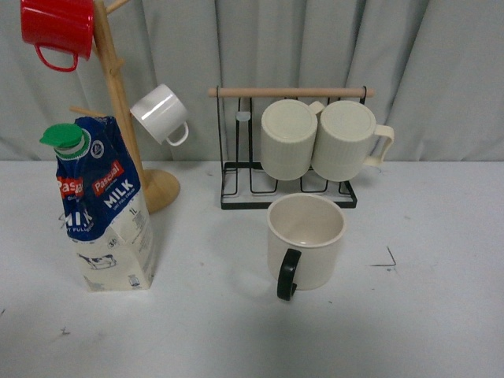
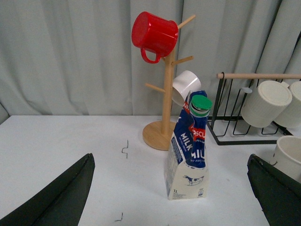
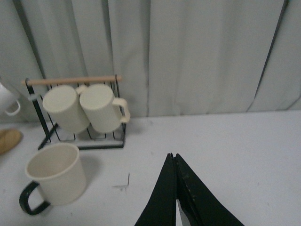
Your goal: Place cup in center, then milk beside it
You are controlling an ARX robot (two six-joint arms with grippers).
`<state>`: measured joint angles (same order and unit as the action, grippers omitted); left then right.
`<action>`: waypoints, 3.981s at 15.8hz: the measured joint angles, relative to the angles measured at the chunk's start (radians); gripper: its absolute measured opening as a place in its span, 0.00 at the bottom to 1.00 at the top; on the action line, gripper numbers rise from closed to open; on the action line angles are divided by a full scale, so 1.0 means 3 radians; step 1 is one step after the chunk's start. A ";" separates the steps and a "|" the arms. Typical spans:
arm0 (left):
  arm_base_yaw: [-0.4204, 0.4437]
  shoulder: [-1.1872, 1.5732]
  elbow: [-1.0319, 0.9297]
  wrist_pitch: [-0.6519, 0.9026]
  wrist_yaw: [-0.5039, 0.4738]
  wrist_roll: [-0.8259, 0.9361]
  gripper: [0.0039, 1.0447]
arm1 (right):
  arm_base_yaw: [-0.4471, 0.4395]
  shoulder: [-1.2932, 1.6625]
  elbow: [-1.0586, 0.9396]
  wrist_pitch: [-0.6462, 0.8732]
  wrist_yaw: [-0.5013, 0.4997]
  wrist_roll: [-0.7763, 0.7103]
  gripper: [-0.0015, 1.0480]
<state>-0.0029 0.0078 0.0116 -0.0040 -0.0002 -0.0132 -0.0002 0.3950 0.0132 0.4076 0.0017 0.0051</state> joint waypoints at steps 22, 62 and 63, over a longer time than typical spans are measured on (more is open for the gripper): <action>-0.0070 0.1143 0.0771 -0.1175 -0.0089 -0.0050 0.94 | 0.0000 -0.1302 -0.0005 -0.1369 -0.0008 -0.0009 0.53; -0.1124 0.5568 0.2631 0.1162 -0.0537 -0.0516 0.02 | 0.0000 -0.1302 -0.0005 -0.1372 -0.0006 -0.0009 0.94; -0.1247 0.5576 0.2745 0.1160 -0.0584 -0.0516 0.02 | 0.0000 -0.1302 -0.0005 -0.1371 -0.0006 -0.0009 0.94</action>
<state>-0.3771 1.6806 0.8352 0.3439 -0.1753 -0.1680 -0.0002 0.0044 0.0116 -0.0036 -0.0002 0.0025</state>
